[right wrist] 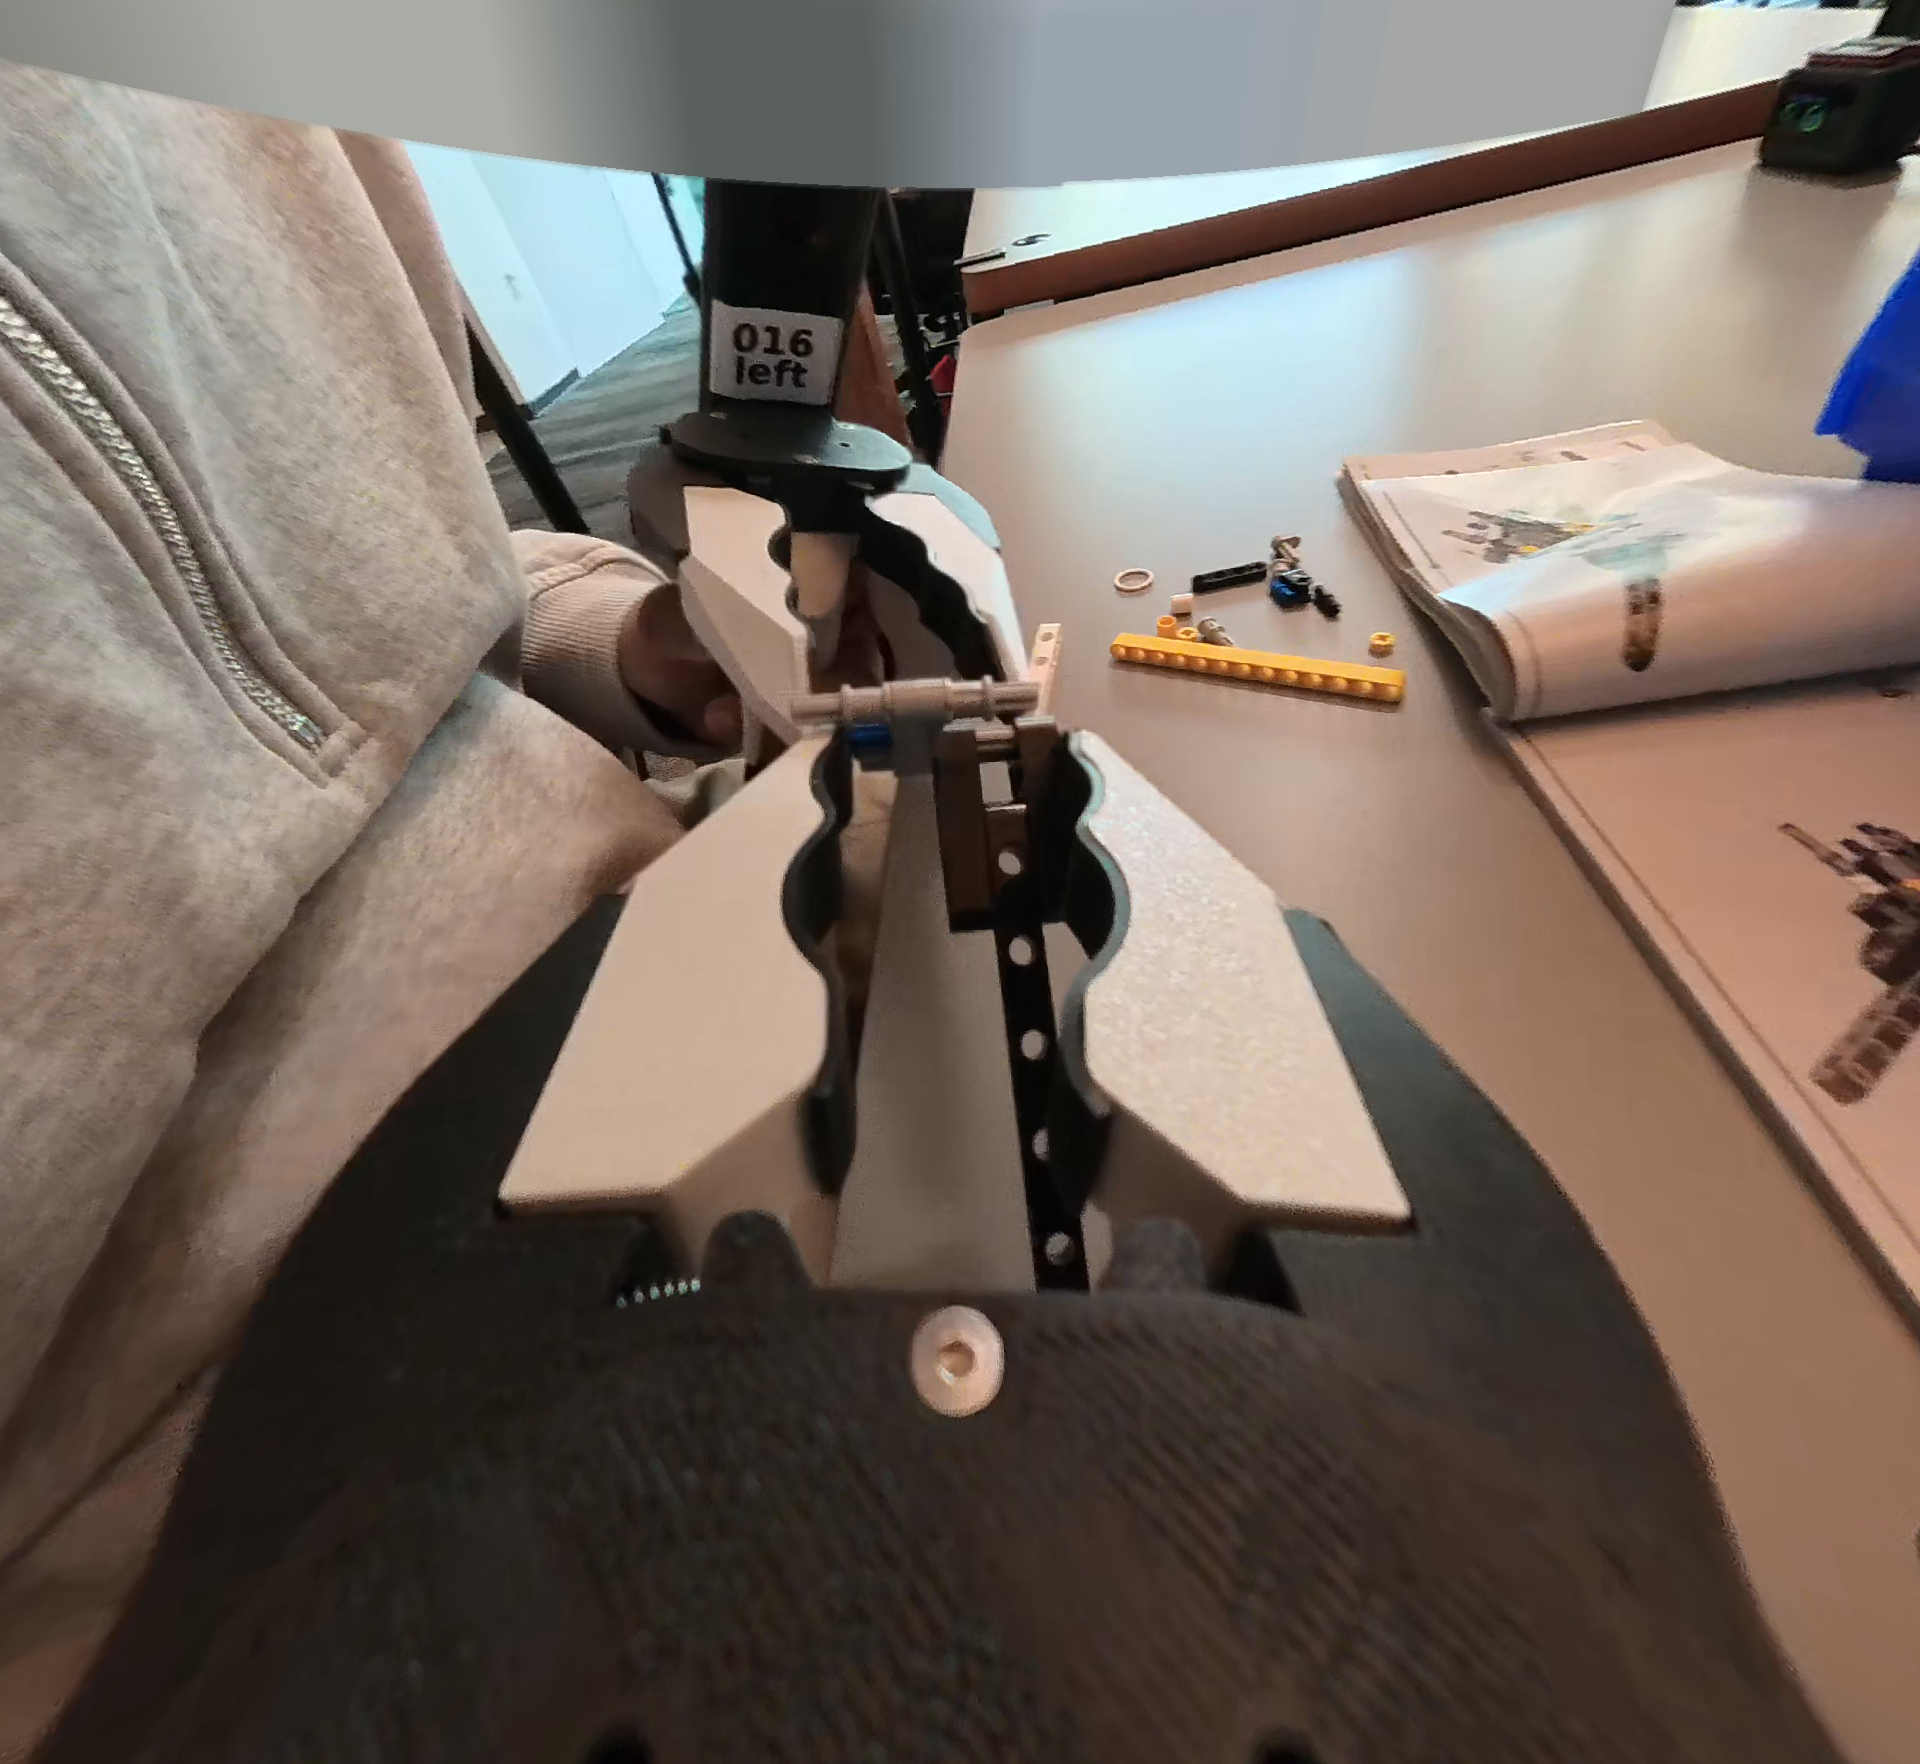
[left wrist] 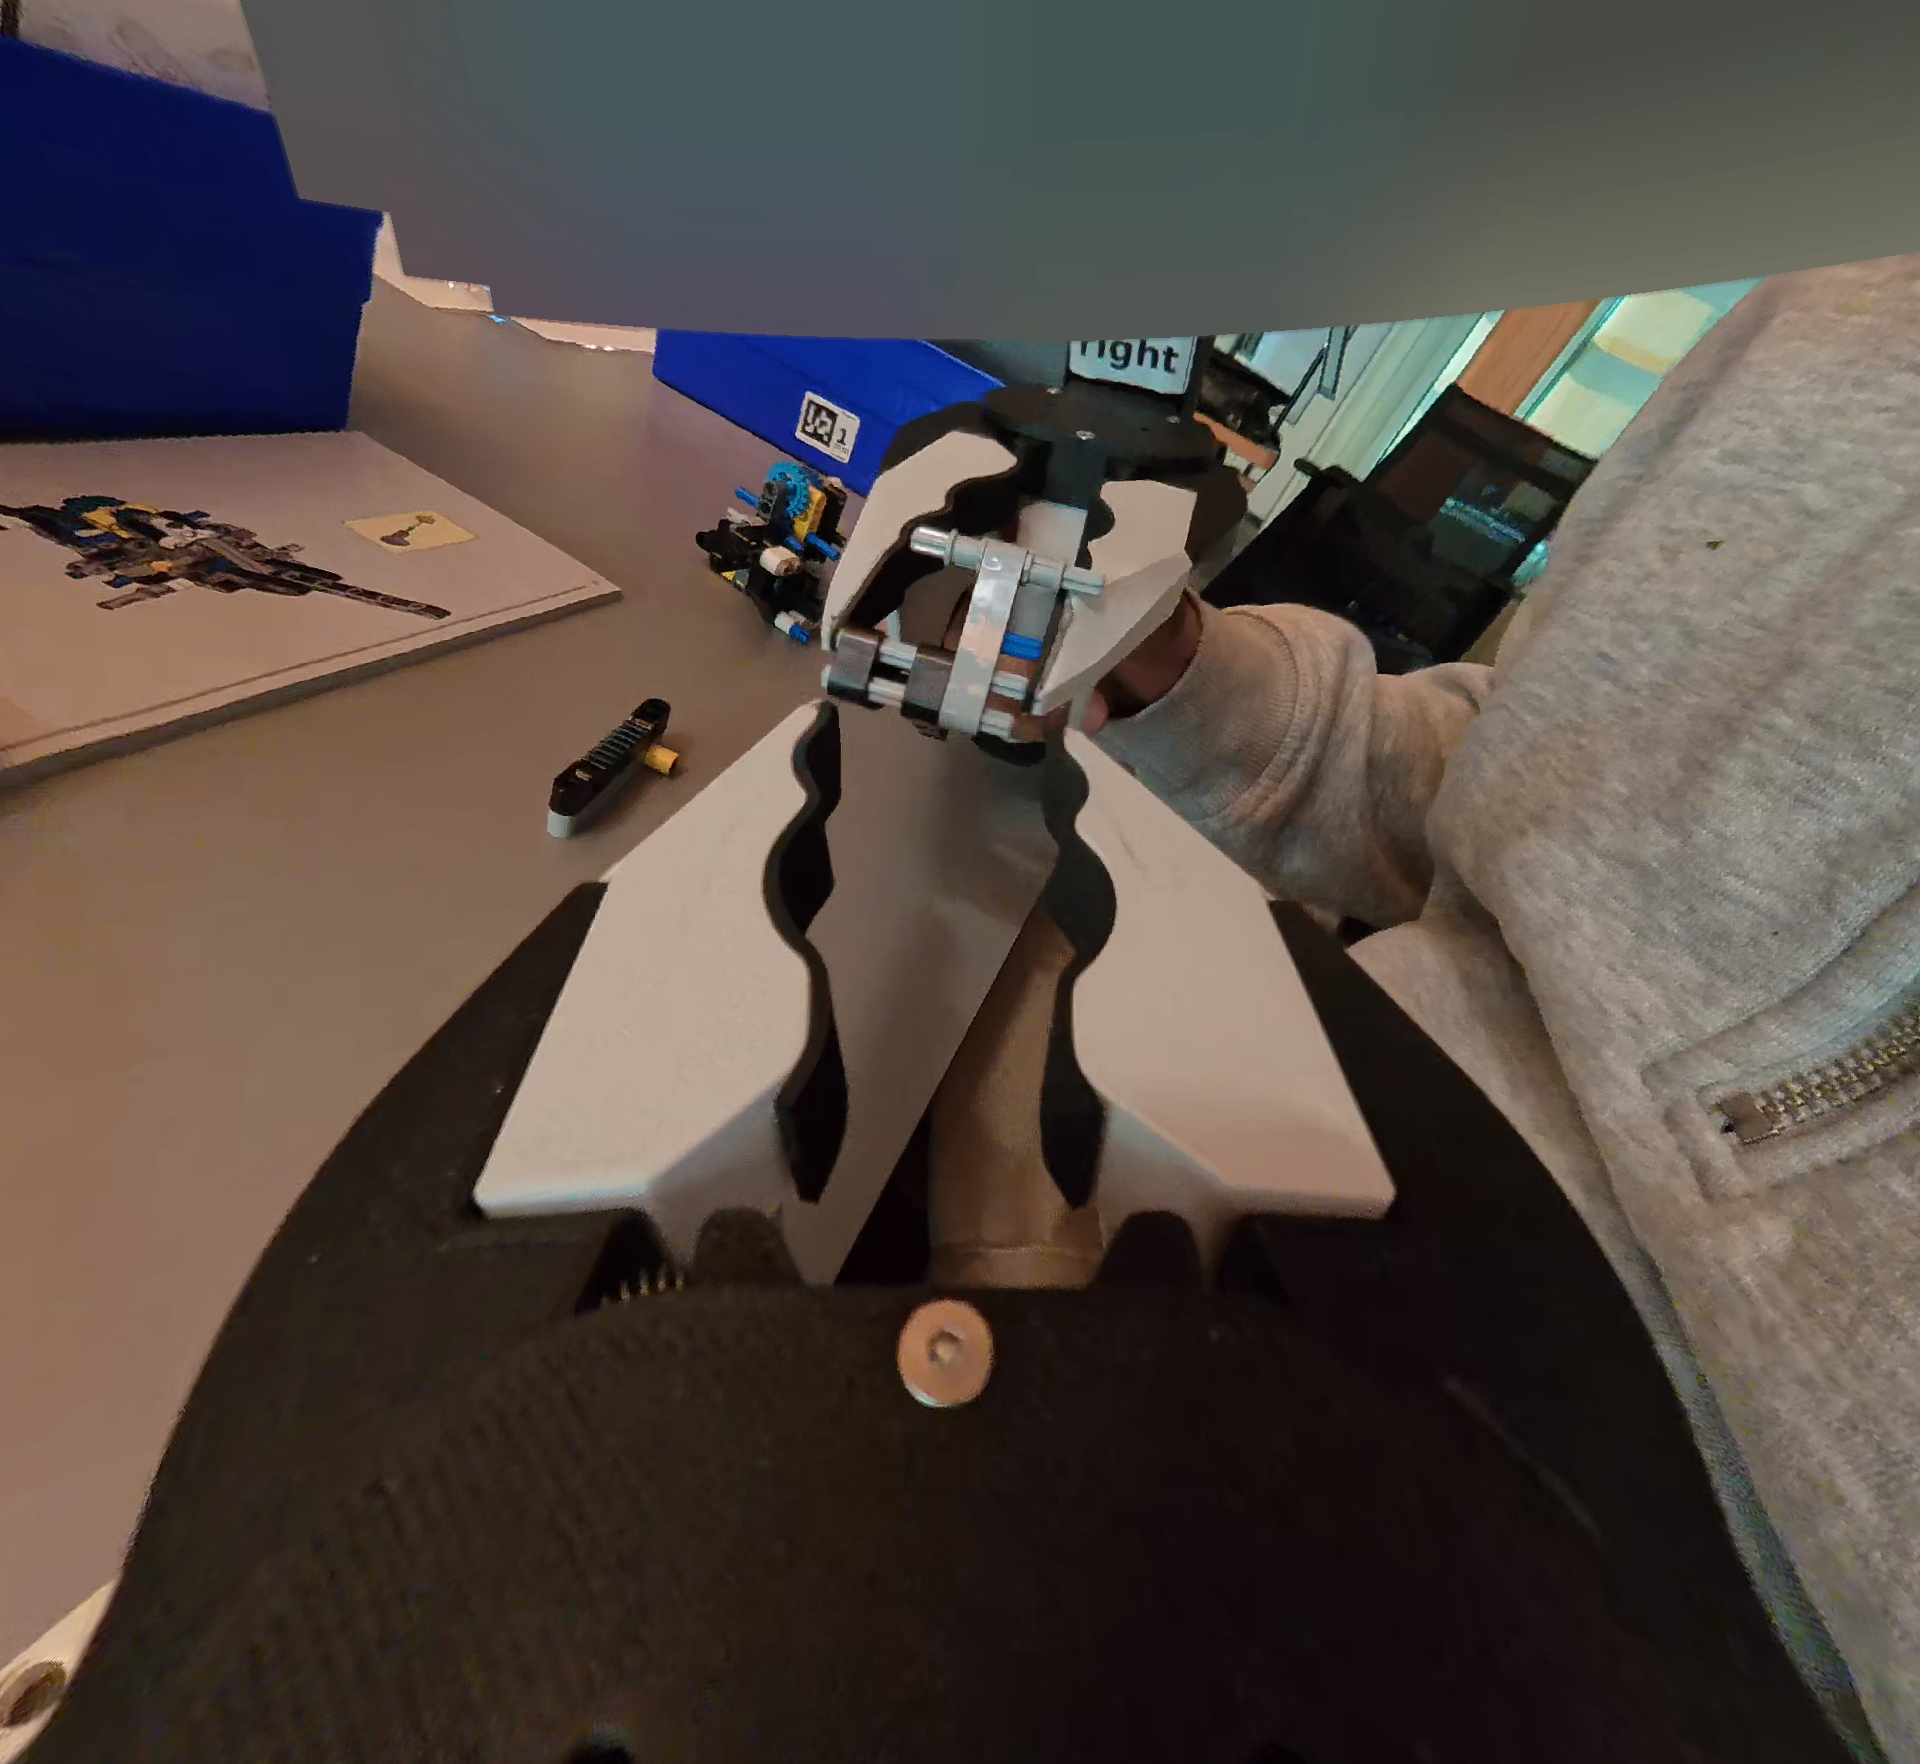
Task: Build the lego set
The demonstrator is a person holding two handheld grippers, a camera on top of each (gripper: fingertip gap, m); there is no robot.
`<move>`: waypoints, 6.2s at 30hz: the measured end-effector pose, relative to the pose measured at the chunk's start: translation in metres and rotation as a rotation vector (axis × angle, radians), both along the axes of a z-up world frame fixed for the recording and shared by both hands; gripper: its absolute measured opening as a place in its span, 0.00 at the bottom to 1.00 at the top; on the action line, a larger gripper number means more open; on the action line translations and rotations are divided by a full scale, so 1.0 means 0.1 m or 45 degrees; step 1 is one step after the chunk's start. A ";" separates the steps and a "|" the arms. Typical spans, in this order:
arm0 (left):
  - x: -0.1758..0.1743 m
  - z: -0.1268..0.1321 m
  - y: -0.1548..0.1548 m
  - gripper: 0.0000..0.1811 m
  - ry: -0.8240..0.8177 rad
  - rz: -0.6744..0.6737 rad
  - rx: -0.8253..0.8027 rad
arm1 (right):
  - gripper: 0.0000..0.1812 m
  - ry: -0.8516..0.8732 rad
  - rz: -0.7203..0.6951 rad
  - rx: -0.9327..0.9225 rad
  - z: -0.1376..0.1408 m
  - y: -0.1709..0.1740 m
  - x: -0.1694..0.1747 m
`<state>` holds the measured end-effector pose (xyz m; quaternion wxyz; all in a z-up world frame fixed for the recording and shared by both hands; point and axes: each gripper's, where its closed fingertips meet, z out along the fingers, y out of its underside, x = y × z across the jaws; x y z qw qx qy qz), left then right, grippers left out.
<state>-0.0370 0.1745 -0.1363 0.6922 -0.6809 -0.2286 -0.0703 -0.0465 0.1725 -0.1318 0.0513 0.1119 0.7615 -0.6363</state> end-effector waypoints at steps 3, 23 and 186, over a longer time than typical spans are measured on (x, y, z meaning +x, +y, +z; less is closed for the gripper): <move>-0.07 0.02 -0.07 0.20 -0.060 0.030 0.059 | 0.21 0.028 -0.080 0.072 -0.08 0.07 -0.12; -0.26 -0.13 -0.15 0.20 -0.221 0.115 0.074 | 0.27 0.126 -0.169 0.635 -0.84 0.10 -0.23; -0.17 -0.50 -0.11 0.26 -0.142 -0.020 -0.398 | 0.23 0.137 -0.362 0.675 -0.87 0.13 -0.11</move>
